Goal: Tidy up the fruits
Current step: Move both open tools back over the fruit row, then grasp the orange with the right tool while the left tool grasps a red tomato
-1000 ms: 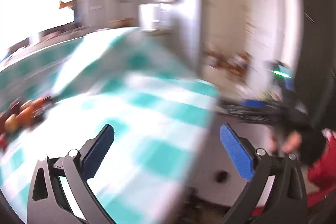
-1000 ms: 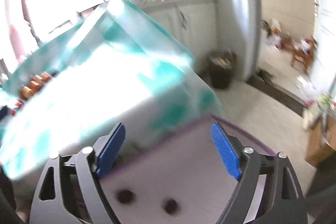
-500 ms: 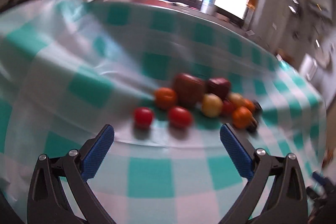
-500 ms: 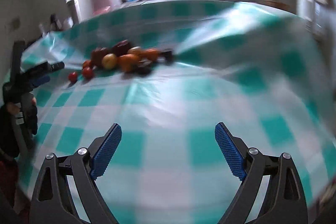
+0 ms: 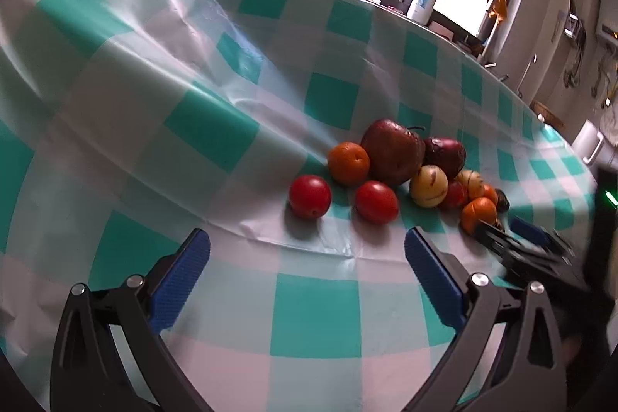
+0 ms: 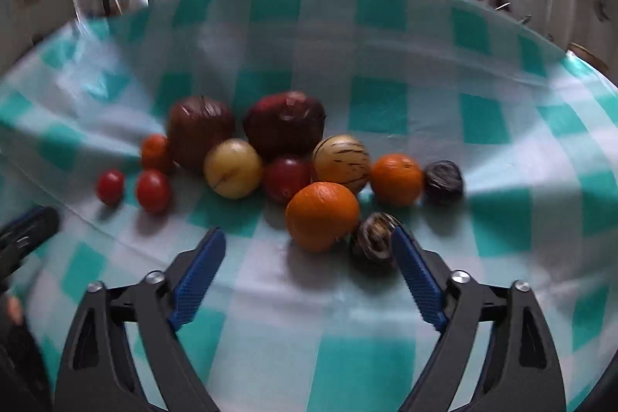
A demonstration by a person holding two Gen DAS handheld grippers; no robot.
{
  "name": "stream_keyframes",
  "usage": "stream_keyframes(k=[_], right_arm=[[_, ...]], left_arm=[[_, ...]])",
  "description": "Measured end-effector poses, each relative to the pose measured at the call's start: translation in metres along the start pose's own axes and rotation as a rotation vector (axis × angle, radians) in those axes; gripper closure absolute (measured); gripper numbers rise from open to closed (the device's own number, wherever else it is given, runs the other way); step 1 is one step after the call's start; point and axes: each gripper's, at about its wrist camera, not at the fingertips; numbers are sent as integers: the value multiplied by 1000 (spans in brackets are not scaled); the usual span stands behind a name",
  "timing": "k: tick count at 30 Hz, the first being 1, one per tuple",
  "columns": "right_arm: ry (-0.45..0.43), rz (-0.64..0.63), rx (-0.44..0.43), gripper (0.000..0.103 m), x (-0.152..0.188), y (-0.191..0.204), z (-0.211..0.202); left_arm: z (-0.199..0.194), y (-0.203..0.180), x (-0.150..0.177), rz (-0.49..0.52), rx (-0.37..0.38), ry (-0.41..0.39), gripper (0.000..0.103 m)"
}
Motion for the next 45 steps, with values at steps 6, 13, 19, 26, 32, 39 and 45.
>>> stream_keyframes(k=[6,13,19,26,32,39,45], right_arm=[[98,-102,34,34,-21,13,34],[82,-118,-9,50,-15,2,17],[100,-127,25,46,-18,0,32],[77,-147,68,58,-18,-8,29],[-3,70,-116,58,9,-29,-37],[-43,319,-248,58,52,-57,-60],[-66,332,-292,58,54,-55,-64]], left_arm=[[3,-1,3,-4,7,21,2],[4,-4,6,5,10,33,2],[5,2,6,-32,23,37,2],[6,2,7,-36,30,46,2],[1,0,7,-27,93,31,3],[13,-30,-1,29,253,70,13],[50,-62,-19,134,167,128,23]])
Point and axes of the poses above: each gripper's, at about its wrist camera, not at the fingertips, and z roughly the way its jaws point, y to its left, x to its underside, and after that the axes turned 7 degrees about z, right-handed
